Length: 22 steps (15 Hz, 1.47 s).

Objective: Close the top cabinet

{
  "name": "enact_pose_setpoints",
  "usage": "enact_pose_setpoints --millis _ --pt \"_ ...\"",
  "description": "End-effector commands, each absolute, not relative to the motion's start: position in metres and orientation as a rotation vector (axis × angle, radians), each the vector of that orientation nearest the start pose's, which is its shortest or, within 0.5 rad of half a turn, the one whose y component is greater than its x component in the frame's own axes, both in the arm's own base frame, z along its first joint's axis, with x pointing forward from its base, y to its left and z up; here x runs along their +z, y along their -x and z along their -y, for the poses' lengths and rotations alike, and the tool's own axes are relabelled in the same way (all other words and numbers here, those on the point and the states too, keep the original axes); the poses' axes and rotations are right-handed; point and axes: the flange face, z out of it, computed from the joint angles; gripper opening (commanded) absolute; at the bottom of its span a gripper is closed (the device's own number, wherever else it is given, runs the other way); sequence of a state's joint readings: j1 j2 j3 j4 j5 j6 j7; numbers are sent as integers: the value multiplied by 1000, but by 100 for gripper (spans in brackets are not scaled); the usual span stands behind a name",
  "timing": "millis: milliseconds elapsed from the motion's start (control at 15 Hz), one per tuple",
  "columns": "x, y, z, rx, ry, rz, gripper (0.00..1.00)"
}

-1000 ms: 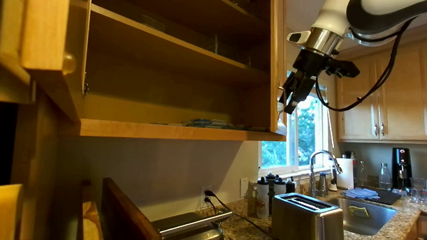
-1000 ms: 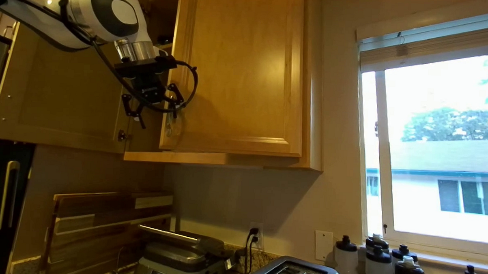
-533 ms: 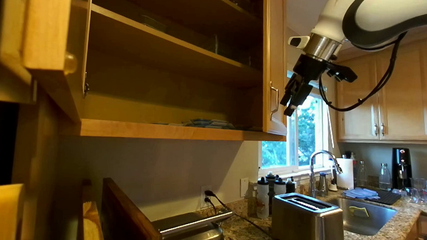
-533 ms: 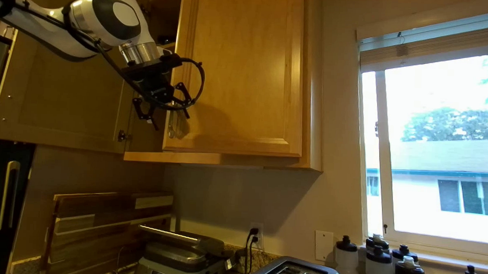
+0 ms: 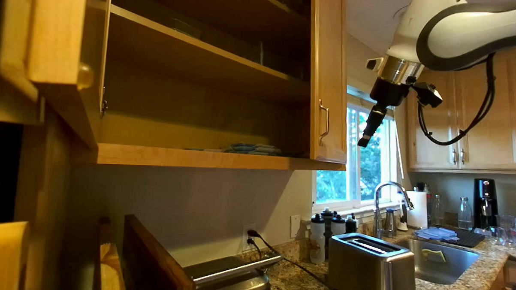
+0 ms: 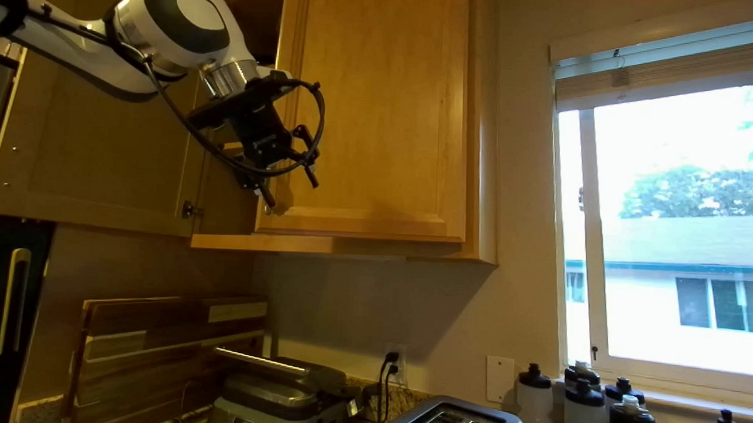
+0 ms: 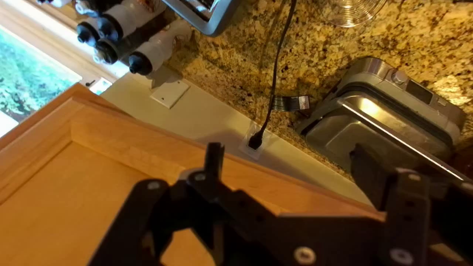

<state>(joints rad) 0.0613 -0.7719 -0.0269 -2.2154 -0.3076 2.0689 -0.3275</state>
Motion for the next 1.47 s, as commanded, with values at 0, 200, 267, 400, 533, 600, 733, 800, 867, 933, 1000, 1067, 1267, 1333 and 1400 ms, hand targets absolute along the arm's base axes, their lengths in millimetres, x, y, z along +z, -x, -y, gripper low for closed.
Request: enact_pose_setpoints --millis 0,200,267,400,533,600,733,800,867,933,1000,1067,1267,1333,1400 --pt "706 -328 4 -943 3263 523 59" --pt "710 -329 -8 -954 3192 466 39" --pt "711 -330 -13 -975 3173 457 33" --pt "712 -334 -21 -989 3172 440 20" --pt "713 -336 -26 -1032 3205 447 16" --pt "713 -332 -25 -1085 3236 434 51" --pt "714 -338 -26 -1024 3213 477 21" --pt "715 -338 -27 -1033 3217 475 26" --pt "715 -338 -27 -1034 3220 473 32" --pt "715 -338 -27 -1035 3220 472 38" --pt "715 -338 -27 -1035 3220 471 44" --pt "715 -338 -27 -1035 3220 471 50" --pt "720 -345 -24 -1057 3194 435 78" --pt "723 -350 -24 -1066 3178 423 80" --pt "729 -356 -25 -1081 3166 415 38"
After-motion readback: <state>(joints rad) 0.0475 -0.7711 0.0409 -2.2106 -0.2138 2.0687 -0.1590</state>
